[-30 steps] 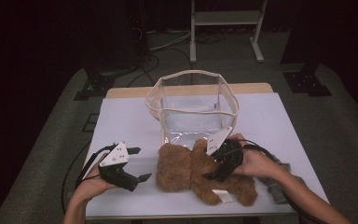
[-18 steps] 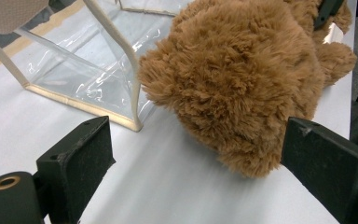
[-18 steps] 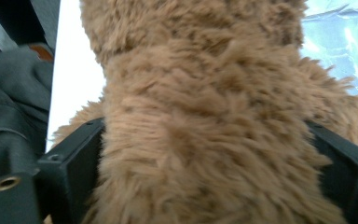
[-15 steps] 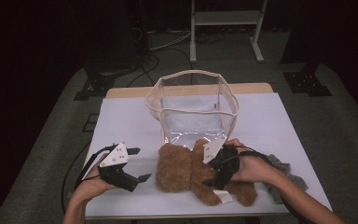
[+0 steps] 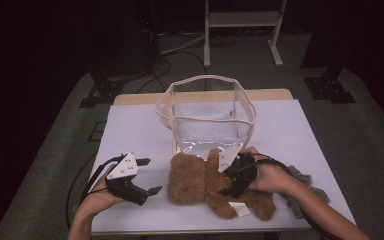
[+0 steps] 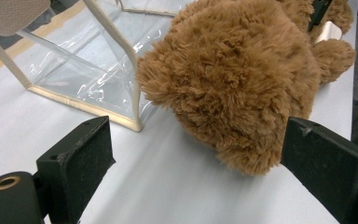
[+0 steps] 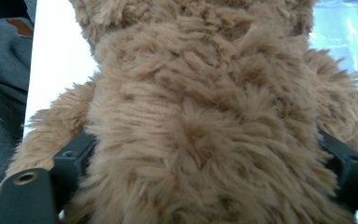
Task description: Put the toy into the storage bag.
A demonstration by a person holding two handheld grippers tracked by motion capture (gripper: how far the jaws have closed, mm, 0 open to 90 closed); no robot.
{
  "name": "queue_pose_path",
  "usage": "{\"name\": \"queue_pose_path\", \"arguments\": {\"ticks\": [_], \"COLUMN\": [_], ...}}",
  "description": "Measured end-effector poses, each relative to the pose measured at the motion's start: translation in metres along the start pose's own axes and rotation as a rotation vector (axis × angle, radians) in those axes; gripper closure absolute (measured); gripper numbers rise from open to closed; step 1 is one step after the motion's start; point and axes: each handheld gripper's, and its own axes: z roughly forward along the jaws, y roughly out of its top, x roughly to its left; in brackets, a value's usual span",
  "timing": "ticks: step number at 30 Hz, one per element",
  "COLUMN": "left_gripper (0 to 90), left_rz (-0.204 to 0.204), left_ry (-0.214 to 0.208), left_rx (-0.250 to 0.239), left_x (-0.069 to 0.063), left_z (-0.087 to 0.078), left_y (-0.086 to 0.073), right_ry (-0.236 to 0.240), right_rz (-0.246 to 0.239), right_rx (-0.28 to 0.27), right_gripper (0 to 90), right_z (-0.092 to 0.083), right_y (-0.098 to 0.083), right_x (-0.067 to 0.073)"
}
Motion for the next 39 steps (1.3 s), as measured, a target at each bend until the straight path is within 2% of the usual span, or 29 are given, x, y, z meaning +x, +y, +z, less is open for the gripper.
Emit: {"name": "queue_pose_path", "arguments": {"ticks": [9, 17, 21, 25, 27, 31, 37, 39], "left_gripper": [8.3, 8.3, 8.3, 8.3, 8.3, 8.3, 8.3, 8.3], "left_rz": [0.01, -0.007, -0.02, -0.016, -0.025, -0.018, -0.018, -0.016], "left_ry": [0.023, 0.029, 0.034, 0.04, 0.043, 0.052, 0.058, 0.06], "left_rx": [-0.005, -0.008, -0.013, -0.018, -0.037, -0.034, -0.034, -0.035], "left_x": [0.002, 0.006, 0.008, 0.009, 0.009, 0.011, 0.012, 0.012], "left_z": [-0.002, -0.002, -0.004, -0.007, -0.01, -0.013, -0.015, -0.017], "left_y": [-0.002, -0.008, -0.011, -0.011, -0.01, -0.011, -0.011, -0.012], "right_ry": [0.03, 0.06, 0.067, 0.069, 0.083, 0.092, 0.101, 0.1], "right_rz": [0.028, 0.063, 0.065, 0.068, 0.078, 0.077, 0.087, 0.09], "right_rx": [0.012, 0.002, 0.004, 0.005, -0.004, -0.007, -0.024, -0.036], "right_gripper": [31.7, 43.3, 45.9, 48.1, 49.2, 51.1, 51.9, 51.9], "right_z": [-0.001, -0.008, -0.012, -0.015, -0.02, -0.024, -0.034, -0.043], "right_y": [0.001, 0.003, 0.006, 0.009, 0.011, 0.013, 0.018, 0.021], "right_x": [-0.007, -0.012, -0.014, -0.015, -0.017, -0.017, -0.018, -0.019]}}
